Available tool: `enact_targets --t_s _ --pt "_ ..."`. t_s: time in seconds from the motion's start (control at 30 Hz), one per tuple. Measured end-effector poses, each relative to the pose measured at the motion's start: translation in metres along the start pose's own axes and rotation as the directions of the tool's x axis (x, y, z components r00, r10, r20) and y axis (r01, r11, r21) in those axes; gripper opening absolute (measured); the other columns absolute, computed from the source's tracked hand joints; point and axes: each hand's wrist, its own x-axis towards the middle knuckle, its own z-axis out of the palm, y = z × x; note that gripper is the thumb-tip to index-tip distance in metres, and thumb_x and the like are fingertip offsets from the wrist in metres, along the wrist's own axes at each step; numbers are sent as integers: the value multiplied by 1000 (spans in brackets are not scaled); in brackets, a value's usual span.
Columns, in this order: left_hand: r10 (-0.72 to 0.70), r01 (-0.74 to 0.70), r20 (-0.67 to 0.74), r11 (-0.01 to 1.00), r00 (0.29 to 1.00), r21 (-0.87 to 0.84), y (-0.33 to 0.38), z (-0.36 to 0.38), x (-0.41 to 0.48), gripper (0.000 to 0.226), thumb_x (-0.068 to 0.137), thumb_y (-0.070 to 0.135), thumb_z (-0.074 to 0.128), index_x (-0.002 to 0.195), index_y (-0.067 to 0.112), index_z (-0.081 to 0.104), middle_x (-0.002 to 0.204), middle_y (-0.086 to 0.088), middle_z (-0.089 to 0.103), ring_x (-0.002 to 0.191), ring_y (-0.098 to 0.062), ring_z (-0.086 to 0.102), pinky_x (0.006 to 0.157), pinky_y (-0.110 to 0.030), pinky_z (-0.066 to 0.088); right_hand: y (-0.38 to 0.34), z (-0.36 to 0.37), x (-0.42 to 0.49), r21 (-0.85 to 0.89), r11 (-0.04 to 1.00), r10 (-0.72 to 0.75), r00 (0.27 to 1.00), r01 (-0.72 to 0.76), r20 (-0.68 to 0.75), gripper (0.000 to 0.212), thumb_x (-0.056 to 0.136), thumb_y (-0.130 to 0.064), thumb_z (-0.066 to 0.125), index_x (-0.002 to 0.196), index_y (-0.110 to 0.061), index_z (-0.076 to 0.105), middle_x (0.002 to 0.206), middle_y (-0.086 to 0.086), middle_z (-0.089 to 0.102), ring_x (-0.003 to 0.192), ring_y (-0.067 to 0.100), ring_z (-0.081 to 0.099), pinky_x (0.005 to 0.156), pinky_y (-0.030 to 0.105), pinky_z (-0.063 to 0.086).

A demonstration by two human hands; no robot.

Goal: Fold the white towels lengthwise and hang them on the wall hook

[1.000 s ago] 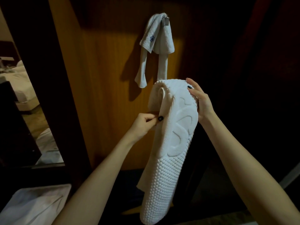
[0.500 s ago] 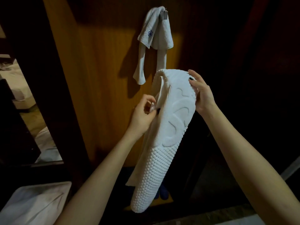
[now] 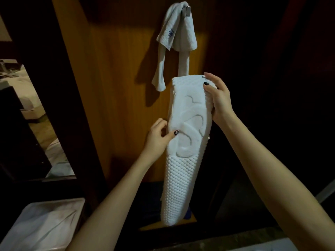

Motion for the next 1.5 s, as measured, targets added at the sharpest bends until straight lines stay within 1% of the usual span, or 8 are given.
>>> enact_targets --t_s 0.13,0.3,0.47,0.63,0.9,1.03,1.17,1.5 --pt "-122 160 116 892 986 -422 7 -6 -7 40 81 13 71 107 35 51 109 8 60 98 -9 60 78 -23 51 1 -2 3 -91 996 -8 1000 9 6 36 87 -6 60 104 -36 68 122 1 61 110 25 64 87 41 58" --pt "24 136 452 939 892 -317 32 -25 13 92 80 15 73 140 59 19 144 40 23 133 9 33 95 -10 40 -2 -7 0 -150 989 10 997 2 80 40 91 -12 60 116 -43 59 123 -6 54 90 7 69 69 22 57" --pt "51 132 468 927 882 -350 51 -33 28 76 87 7 64 138 52 29 136 38 36 128 9 41 93 -14 44 -9 -13 1 -118 989 125 948 -93 292 53 93 -14 61 133 -45 45 132 -1 46 95 12 70 71 25 57" --pt "73 117 439 913 895 -390 53 -33 30 71 90 4 60 138 47 31 142 22 36 127 1 45 91 -21 49 -17 -4 -2 -201 967 212 937 -158 279 72 93 -15 62 148 -40 24 129 1 44 84 15 73 63 25 57" --pt "61 126 403 899 913 -420 44 -33 33 59 87 10 64 133 39 42 150 2 35 135 -20 41 107 -44 41 -11 -11 -21 93 917 360 905 -388 227 51 94 -23 59 141 -33 43 130 3 53 107 23 64 71 31 58" --pt "-33 209 326 828 945 -520 42 -34 35 45 85 9 63 122 34 55 141 -6 49 120 -24 57 92 -40 53 -9 -17 -31 35 940 321 914 -339 250 53 88 -14 65 131 -42 50 118 7 62 90 20 72 65 30 57" --pt "-58 216 313 839 948 -499 34 -42 34 39 87 6 61 120 28 58 133 -11 57 115 -26 61 90 -42 54 -6 -18 -40 -9 954 293 922 -301 252 41 92 -18 62 126 -40 57 123 4 62 103 20 69 75 35 58" --pt "-100 401 500 737 860 -544 3 -59 17 80 75 27 80 131 62 34 135 17 55 126 -16 52 89 -31 53 -38 6 -32 101 983 147 985 -156 85 47 89 -1 53 128 -27 59 123 18 61 100 29 67 80 39 59"
